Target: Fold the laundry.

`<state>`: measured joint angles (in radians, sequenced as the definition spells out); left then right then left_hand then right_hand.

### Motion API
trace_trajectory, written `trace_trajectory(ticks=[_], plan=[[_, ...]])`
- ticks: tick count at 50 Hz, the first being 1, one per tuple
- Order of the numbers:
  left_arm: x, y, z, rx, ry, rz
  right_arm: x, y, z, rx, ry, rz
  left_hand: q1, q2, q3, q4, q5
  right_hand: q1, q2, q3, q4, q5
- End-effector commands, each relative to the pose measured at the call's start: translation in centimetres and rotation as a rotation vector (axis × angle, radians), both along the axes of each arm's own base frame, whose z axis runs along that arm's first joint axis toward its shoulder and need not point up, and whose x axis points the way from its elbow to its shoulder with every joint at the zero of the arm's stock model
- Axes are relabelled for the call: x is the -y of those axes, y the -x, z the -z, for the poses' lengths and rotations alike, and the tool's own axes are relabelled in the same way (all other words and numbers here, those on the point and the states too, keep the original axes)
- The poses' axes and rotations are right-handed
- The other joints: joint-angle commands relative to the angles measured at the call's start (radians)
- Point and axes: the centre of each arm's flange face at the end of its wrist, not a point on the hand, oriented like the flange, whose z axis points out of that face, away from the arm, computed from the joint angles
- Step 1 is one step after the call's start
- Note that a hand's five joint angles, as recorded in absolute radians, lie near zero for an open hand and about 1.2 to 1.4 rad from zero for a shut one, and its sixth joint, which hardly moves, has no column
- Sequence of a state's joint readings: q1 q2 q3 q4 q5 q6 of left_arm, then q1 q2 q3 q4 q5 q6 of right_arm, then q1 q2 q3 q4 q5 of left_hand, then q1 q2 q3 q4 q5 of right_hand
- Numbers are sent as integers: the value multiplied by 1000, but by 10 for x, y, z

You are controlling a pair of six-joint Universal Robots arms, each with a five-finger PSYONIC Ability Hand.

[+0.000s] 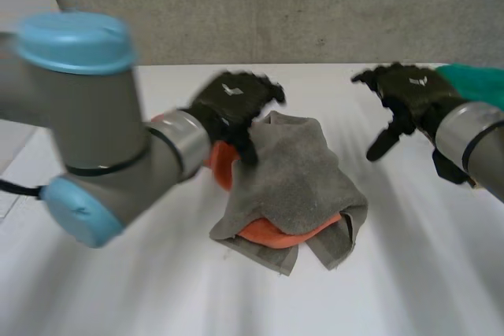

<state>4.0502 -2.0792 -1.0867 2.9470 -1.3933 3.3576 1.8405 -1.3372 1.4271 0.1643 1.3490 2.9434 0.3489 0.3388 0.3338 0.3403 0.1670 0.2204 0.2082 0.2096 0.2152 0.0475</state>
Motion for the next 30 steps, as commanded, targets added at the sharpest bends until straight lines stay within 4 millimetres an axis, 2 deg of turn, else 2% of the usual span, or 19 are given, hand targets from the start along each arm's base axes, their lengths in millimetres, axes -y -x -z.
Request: trace_trajectory(ticks=[1, 3, 6, 9, 11, 13, 14, 18, 19, 22, 23, 26, 27, 30], plan=[[-7, 32, 47, 151, -42, 31, 6, 14, 46, -82, -13, 21, 184, 194, 199, 193, 192, -46, -34, -35, -41, -48], [-3, 38, 59, 185, -19, 17, 7, 17, 58, -86, -10, 31, 289, 300, 305, 298, 297, -46, -34, -35, -41, -48], [1, 42, 67, 207, 12, 2, 8, 19, 68, -88, -10, 38, 463, 473, 478, 471, 470, -46, -34, -35, -41, -48], [7, 46, 72, 215, 52, -14, 10, 22, 75, -94, -5, 45, 762, 772, 777, 771, 769, -46, -34, -35, -41, -48], [11, 46, 65, 203, 92, -30, 11, 22, 77, -103, 6, 46, 1046, 1056, 1061, 1054, 1053, -46, -34, -35, -41, -48], [13, 46, 56, 184, 119, -42, 13, 23, 76, -110, 12, 51, 1047, 1057, 1062, 1056, 1055, -46, -34, -35, -41, -48], [13, 45, 49, 170, 134, -51, 13, 24, 75, -112, 14, 55, 1047, 1057, 1062, 1056, 1055, -46, -34, -35, -41, -48], [15, 33, -1, 78, 211, -122, 16, 27, 74, -119, 25, 66, 1047, 1057, 1062, 1056, 1055, -46, -34, -35, -41, -48], [15, 25, -25, 28, 245, -152, 17, 28, 74, -119, 26, 67, 1047, 1057, 1062, 1056, 1055, -46, -34, -35, -41, -48], [14, 11, -63, -50, 299, -187, 17, 27, 74, -120, 24, 65, 1047, 1057, 1062, 1056, 1055, -46, -34, -35, -41, -48], [13, 3, -85, -96, 329, -201, 17, 26, 74, -120, 24, 64, 1047, 1057, 1062, 1056, 1055, -46, -34, -35, -41, -48], [13, -12, -117, -153, 377, -218, 16, 25, 76, -124, 17, 58, 1047, 1057, 1062, 1056, 1055, -46, -34, -35, -41, -48], [15, -22, -134, -179, 404, -233, 15, 23, 78, -127, 15, 52, 1047, 1057, 1062, 1056, 1055, -46, -34, -35, -41, -48], [21, -38, -155, -203, 441, -271, 14, 22, 79, -132, 14, 46, 1047, 1057, 1062, 1056, 1055, -46, -34, -35, -41, -48]])
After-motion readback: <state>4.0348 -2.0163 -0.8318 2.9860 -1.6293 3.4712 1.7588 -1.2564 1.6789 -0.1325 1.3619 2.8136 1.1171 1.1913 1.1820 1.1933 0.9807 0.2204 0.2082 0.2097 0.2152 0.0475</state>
